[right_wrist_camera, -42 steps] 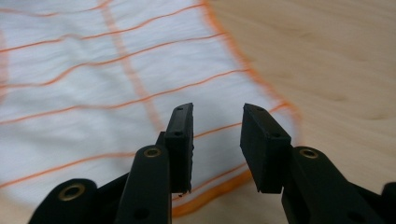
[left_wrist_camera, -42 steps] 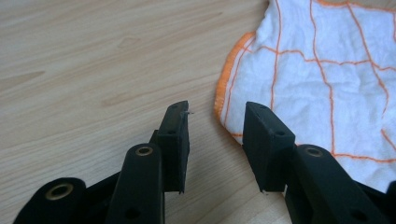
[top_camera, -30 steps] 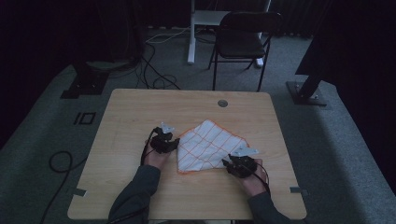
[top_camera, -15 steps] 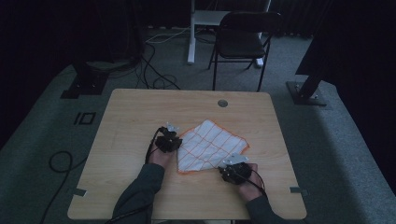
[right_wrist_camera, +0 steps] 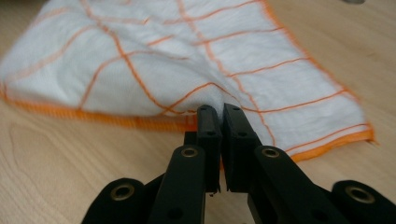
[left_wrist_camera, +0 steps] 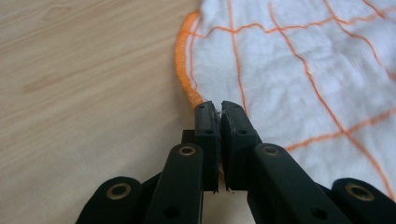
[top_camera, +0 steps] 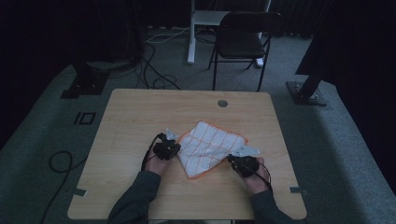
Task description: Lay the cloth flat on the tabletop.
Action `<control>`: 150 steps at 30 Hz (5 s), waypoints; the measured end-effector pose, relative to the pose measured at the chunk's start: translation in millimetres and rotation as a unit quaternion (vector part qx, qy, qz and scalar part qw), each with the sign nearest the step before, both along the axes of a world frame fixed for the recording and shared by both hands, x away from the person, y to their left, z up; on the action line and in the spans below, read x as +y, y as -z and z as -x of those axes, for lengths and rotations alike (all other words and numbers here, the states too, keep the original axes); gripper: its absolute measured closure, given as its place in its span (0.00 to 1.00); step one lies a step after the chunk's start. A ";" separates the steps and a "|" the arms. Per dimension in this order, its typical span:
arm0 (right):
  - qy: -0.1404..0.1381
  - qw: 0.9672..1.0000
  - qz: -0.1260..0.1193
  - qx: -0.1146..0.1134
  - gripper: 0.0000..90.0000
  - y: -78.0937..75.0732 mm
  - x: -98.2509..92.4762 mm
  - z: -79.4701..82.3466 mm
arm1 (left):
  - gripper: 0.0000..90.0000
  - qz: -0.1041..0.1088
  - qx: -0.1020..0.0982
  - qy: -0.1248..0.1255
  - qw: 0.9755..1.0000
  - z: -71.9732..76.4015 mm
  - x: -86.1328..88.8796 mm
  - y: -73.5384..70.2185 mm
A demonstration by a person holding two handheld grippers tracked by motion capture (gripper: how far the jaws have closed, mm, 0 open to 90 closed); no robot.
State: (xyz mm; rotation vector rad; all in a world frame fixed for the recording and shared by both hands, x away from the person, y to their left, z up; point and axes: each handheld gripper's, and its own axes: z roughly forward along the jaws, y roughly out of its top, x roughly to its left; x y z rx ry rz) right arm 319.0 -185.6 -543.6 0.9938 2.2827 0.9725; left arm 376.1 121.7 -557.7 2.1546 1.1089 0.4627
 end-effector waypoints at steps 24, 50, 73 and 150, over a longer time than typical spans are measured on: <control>-0.002 0.999 0.026 0.034 0.75 0.8 42.4 -65.1 | 0.96 0.003 -0.008 -0.005 1.000 9.5 -2.1 3.1; 0.000 0.998 0.015 0.058 0.82 24.3 21.7 -38.2 | 0.95 0.005 -0.006 -0.007 1.000 8.9 -1.1 5.5; 0.010 0.997 0.016 0.080 0.94 22.3 -12.6 19.6 | 0.94 0.016 -0.009 -0.011 1.000 17.6 1.6 7.2; -0.065 0.998 -0.002 0.025 0.95 4.4 91.3 -0.1 | 0.85 0.027 -0.020 0.006 0.999 43.8 10.8 8.7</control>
